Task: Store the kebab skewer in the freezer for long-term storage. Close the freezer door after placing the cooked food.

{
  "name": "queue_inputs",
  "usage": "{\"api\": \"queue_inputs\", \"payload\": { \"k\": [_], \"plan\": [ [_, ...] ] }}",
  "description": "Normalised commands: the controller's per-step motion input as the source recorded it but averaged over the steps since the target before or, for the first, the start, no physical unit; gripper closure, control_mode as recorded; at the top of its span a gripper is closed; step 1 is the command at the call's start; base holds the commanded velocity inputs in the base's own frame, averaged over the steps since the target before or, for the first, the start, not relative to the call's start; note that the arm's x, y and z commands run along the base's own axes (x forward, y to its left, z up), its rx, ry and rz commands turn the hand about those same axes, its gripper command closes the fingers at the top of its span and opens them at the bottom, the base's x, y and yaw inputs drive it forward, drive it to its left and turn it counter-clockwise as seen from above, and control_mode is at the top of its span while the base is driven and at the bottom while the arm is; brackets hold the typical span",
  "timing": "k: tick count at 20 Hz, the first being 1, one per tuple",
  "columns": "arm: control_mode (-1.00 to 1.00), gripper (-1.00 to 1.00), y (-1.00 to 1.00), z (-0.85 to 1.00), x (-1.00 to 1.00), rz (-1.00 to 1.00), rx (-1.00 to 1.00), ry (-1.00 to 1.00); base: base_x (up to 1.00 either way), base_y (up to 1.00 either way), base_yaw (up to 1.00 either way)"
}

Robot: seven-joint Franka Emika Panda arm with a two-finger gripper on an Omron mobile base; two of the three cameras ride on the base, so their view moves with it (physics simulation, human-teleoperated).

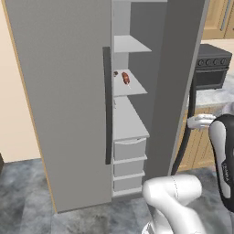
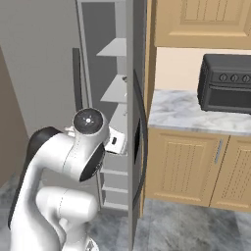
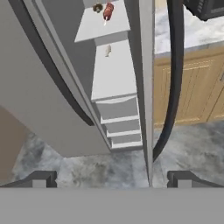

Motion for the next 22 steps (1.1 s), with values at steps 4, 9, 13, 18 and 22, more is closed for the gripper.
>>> {"api": "queue_inputs", "payload": {
  "k": [4, 9, 13, 18, 22],
  "plan": [
    [-1.0, -1.0, -0.88, 0.0, 0.62, 0.16, 0.12, 0.0, 0.0, 0.0, 0.0],
    [-1.0, -1.0, -0.76, 0.0, 0.49, 0.15, 0.07, -0.05, 0.0, 0.0, 0.0],
    [-1.0, -1.0, -0.38, 0.0, 0.43, 0.03, 0.0, -0.01, 0.0, 0.0, 0.0],
    [-1.0, -1.0, -0.41, -0.1, 0.68, 0.04, 0.03, -0.05, 0.0, 0.0, 0.0],
    [-1.0, -1.0, -0.28, -0.16, 0.56, 0.05, 0.07, -0.14, 0.0, 0.0, 0.0]
  ]
}}
